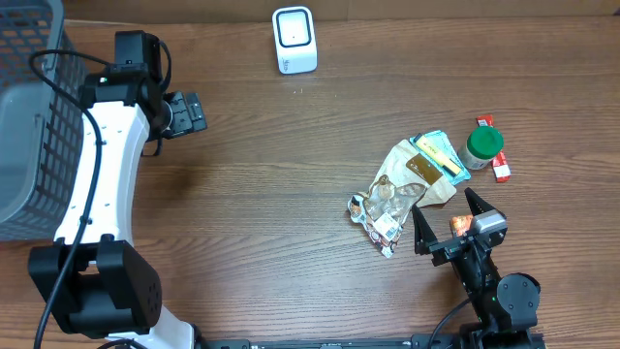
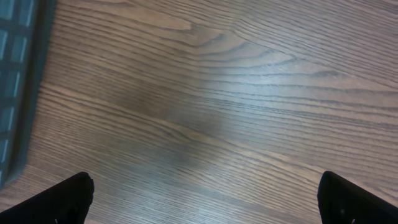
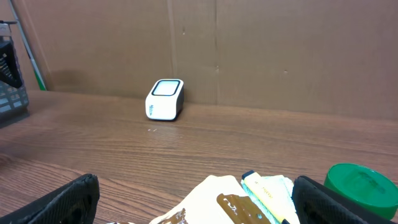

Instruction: Scan the item barcode

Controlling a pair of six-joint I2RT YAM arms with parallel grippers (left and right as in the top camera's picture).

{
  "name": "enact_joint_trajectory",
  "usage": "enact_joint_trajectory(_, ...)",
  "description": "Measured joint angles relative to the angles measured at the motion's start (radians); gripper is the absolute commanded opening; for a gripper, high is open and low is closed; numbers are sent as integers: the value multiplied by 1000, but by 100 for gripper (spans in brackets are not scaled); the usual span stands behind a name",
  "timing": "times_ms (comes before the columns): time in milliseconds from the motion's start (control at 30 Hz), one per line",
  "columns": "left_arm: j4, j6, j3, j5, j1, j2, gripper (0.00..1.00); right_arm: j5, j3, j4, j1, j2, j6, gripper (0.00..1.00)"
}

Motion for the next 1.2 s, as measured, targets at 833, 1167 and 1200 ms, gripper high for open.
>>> enact_joint_trajectory(833, -6, 0, 3, 0, -264, -838, 100, 0, 0, 0, 0, 0, 0, 100)
enact_joint_trajectory(1167, 38, -6, -369, -15, -135, -1276, 100, 0, 0, -1, 0, -1, 0, 100)
enact_joint_trajectory(1200, 39, -8, -398, -15, -134, -1300, 100, 0, 0, 0, 0, -1, 0, 100)
